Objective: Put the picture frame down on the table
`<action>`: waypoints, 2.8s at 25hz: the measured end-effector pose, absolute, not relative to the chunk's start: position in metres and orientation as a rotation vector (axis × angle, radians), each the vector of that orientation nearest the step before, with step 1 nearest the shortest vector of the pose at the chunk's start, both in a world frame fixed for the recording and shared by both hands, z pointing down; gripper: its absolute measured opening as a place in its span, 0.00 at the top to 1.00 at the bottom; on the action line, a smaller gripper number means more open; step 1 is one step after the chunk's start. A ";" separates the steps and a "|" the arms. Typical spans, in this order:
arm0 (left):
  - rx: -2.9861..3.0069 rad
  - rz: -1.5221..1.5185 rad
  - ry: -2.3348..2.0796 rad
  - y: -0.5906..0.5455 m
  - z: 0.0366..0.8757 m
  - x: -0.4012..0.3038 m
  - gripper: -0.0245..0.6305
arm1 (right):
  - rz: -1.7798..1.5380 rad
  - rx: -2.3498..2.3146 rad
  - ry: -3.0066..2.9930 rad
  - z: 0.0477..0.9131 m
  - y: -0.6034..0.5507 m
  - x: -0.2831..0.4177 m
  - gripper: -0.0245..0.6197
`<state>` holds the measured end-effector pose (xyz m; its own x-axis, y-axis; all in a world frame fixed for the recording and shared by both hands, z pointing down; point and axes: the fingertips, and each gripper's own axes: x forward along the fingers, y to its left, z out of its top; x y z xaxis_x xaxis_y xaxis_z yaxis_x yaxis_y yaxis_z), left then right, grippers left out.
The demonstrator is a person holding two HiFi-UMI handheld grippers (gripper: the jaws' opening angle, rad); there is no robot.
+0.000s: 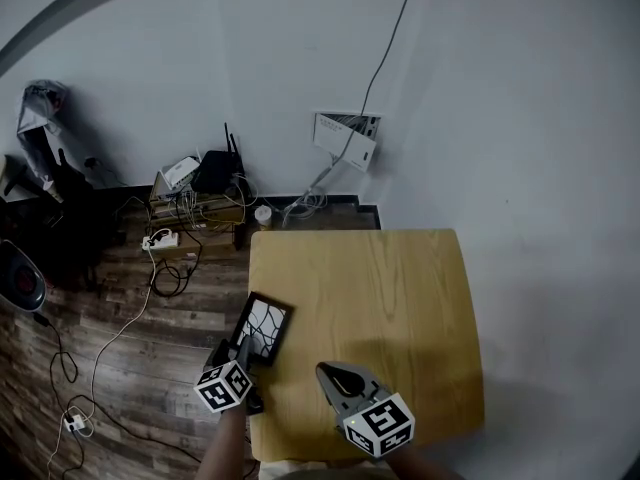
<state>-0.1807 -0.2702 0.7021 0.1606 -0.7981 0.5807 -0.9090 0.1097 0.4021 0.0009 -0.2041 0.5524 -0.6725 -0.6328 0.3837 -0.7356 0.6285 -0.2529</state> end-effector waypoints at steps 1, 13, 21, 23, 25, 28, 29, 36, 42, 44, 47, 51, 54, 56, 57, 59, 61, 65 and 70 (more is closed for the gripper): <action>1.696 0.181 -1.653 -0.270 0.701 -0.182 0.59 | 0.571 1.115 -2.596 0.551 -0.203 0.001 0.96; 1.746 0.074 -1.695 -0.241 0.654 -0.179 0.58 | 0.537 1.116 -2.637 0.535 -0.180 0.007 0.96; 1.847 0.005 -1.751 -0.206 0.602 -0.163 0.86 | 0.510 1.124 -2.660 0.523 -0.156 0.017 0.96; 1.868 -0.007 -1.762 -0.195 0.590 -0.159 0.89 | 0.501 1.128 -2.665 0.519 -0.148 0.018 0.96; 1.879 -0.006 -1.766 -0.187 0.582 -0.154 0.91 | 0.489 1.132 -2.674 0.516 -0.142 0.021 0.96; 1.890 0.015 -1.751 -0.171 0.577 -0.143 0.93 | 0.475 1.140 -2.681 0.513 -0.132 0.027 0.96; 1.899 0.023 -1.747 -0.165 0.574 -0.139 0.94 | 0.473 1.142 -2.682 0.512 -0.129 0.028 0.96; 1.940 0.014 -1.734 -0.127 0.552 -0.122 0.95 | 0.456 1.136 -2.693 0.506 -0.107 0.034 0.96; 1.955 -0.006 -1.733 -0.097 0.539 -0.116 0.95 | 0.425 1.116 -2.703 0.502 -0.088 0.036 0.96; 1.958 -0.010 -1.723 -0.088 0.536 -0.115 0.95 | 0.420 1.111 -2.703 0.501 -0.082 0.037 0.96; 1.969 -0.006 -1.714 -0.075 0.534 -0.112 0.95 | 0.414 1.097 -2.701 0.502 -0.073 0.037 0.96; 1.966 -0.007 -1.712 -0.061 0.533 -0.111 0.95 | 0.404 1.078 -2.703 0.502 -0.062 0.037 0.96; 1.964 0.000 -1.721 -0.055 0.532 -0.112 0.95 | 0.394 1.063 -2.701 0.502 -0.056 0.035 0.96; 1.961 0.000 -1.723 -0.053 0.533 -0.112 0.95 | 0.383 1.051 -2.700 0.502 -0.053 0.034 0.96; 1.959 -0.003 -1.723 -0.052 0.533 -0.112 0.95 | 0.377 1.047 -2.698 0.503 -0.052 0.033 0.96; 1.956 -0.012 -1.721 -0.051 0.533 -0.112 0.95 | 0.373 1.042 -2.695 0.503 -0.050 0.033 0.96; 1.958 -0.015 -1.719 -0.051 0.531 -0.111 0.95 | 0.378 1.044 -2.696 0.502 -0.049 0.034 0.96; 1.951 -0.019 -1.713 -0.051 0.531 -0.112 0.96 | 0.371 1.061 -2.694 0.499 -0.048 0.034 0.96; 1.946 -0.027 -1.709 -0.052 0.533 -0.109 0.95 | 0.376 1.075 -2.692 0.500 -0.049 0.039 0.96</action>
<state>-0.1092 -0.0516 0.5328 0.1933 -0.9235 0.3313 -0.9125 -0.0452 0.4065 0.0386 -0.0488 0.5003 -0.7090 -0.6414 0.2932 -0.6972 0.7001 -0.1544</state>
